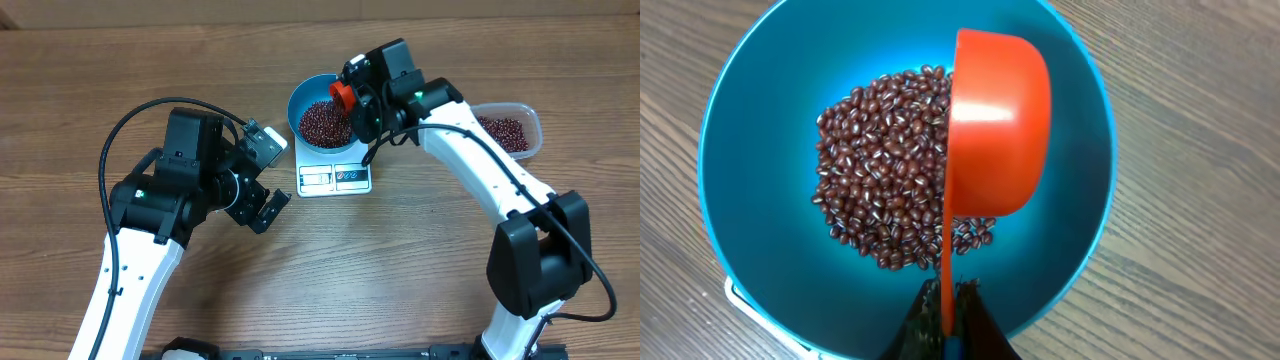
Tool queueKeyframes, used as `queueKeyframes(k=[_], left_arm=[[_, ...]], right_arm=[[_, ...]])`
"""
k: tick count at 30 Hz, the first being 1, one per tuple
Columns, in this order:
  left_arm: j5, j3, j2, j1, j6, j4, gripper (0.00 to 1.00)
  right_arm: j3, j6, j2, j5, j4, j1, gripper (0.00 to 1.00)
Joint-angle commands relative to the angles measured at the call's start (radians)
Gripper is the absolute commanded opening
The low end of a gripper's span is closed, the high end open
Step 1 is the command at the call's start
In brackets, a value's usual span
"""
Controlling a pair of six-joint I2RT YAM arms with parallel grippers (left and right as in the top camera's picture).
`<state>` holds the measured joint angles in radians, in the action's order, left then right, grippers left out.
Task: Scoop item into bowl and weigh 150g on scale
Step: 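Tilt the red scoop over the blue bowl to pour beans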
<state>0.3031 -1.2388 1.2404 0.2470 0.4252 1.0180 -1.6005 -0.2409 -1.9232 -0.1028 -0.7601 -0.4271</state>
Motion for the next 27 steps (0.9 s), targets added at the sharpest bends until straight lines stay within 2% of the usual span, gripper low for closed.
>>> queueKeyframes(k=[1,15,23,27], left_arm=[[0.001,-0.026,0.008,-0.002,0.000,0.000,1.00],[0.001,-0.026,0.009,0.003,0.000,-0.001,1.00],[0.000,-0.026,0.009,0.002,0.000,-0.001,1.00],[0.001,-0.026,0.009,0.002,0.000,0.000,1.00]], right_arm=[[-0.017,-0.030,0.055,0.095,0.009,-0.027,0.04],[-0.018,-0.083,0.090,0.429,0.041,-0.146,0.04],[-0.018,-0.026,0.136,0.425,0.040,-0.149,0.04],[-0.018,0.009,0.204,0.241,0.009,-0.137,0.04]])
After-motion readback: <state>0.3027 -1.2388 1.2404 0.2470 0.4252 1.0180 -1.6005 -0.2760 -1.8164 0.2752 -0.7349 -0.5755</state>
